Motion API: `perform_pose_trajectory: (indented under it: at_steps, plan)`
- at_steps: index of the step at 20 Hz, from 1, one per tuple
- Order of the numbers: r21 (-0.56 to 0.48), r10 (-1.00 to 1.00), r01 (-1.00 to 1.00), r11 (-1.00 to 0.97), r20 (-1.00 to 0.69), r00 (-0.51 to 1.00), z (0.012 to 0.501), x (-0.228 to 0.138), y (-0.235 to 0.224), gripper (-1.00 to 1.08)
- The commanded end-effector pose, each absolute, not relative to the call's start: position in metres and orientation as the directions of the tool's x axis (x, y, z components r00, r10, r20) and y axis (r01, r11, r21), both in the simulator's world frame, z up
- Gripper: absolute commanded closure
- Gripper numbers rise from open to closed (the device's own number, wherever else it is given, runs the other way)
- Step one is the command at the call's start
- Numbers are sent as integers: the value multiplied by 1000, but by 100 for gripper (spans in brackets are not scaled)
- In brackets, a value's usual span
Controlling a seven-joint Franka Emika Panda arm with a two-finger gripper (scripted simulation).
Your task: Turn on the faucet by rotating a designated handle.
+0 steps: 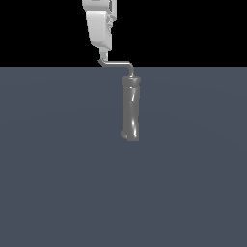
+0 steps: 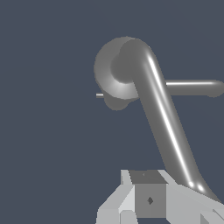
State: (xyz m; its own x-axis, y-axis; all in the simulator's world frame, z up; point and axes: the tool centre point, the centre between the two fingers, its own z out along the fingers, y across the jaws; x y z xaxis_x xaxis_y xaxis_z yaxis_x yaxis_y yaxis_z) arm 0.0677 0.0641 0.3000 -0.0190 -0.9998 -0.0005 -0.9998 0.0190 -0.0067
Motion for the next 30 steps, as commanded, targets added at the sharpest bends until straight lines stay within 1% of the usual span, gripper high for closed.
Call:
perform_pose_trajectory:
  at_steps: [1, 7, 9, 30]
  plan:
    - [0, -1000, -1000, 15, 0, -15, 300, 58, 67, 108]
    - [0, -1000, -1000, 15, 0, -15, 300, 41, 68, 108]
    - [-6, -1000, -1000, 17, 1, -17, 300, 46, 67, 108]
    - [-1, -1000, -1000, 16, 0, -16, 300, -14, 21, 108]
